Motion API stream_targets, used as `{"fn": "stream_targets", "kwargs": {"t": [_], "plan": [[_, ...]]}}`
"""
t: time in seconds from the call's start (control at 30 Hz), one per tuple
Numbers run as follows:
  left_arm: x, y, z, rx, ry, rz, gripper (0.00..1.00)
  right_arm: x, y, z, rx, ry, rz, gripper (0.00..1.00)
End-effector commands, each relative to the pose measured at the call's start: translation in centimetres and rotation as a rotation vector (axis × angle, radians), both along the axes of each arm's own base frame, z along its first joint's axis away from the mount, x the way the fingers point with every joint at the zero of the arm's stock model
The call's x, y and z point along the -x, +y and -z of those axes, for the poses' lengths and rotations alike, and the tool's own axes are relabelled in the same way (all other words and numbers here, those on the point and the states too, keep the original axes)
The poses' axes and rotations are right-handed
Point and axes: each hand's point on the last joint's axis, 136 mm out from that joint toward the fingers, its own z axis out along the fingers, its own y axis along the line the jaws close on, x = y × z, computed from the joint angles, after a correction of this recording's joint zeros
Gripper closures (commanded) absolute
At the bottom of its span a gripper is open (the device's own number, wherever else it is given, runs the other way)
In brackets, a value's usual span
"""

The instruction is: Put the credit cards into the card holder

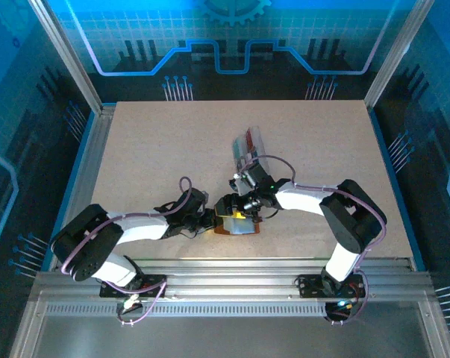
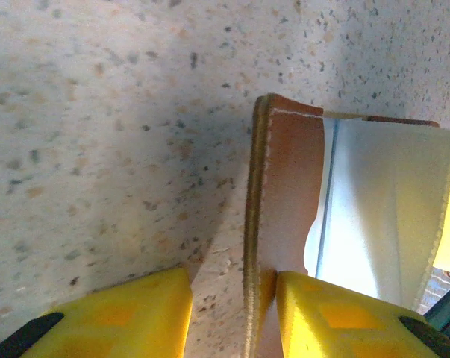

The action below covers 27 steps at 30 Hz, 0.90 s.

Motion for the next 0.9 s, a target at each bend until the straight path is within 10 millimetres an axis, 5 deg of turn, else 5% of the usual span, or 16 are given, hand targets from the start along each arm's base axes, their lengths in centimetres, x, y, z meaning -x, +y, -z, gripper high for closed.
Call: {"fn": "stream_targets", "kwargs": {"t": [0.0, 0.5, 0.7, 0.87], "plan": [[3.7, 3.0, 3.0, -0.122, 0.091, 0.046, 0.58, 1.6, 2.0, 2.9, 0.02, 0.033, -0.05, 0.17], [5.2, 7.1, -1.4, -0.062, 0.028, -0.046, 0.54, 1.3, 1.9, 5.0, 0.053, 0.075, -0.033, 0.14], [5.0, 7.3, -3.5, -0.043, -0.015, -0.036, 0.69, 1.0, 1.4, 5.2, 0.062, 0.083, -0.013, 0.13], [4.8, 5.2, -5.0, 0.049, -0.031, 0.028, 0.96, 0.7, 1.1, 5.6, 0.068, 0.098, 0.012, 0.14]]}}
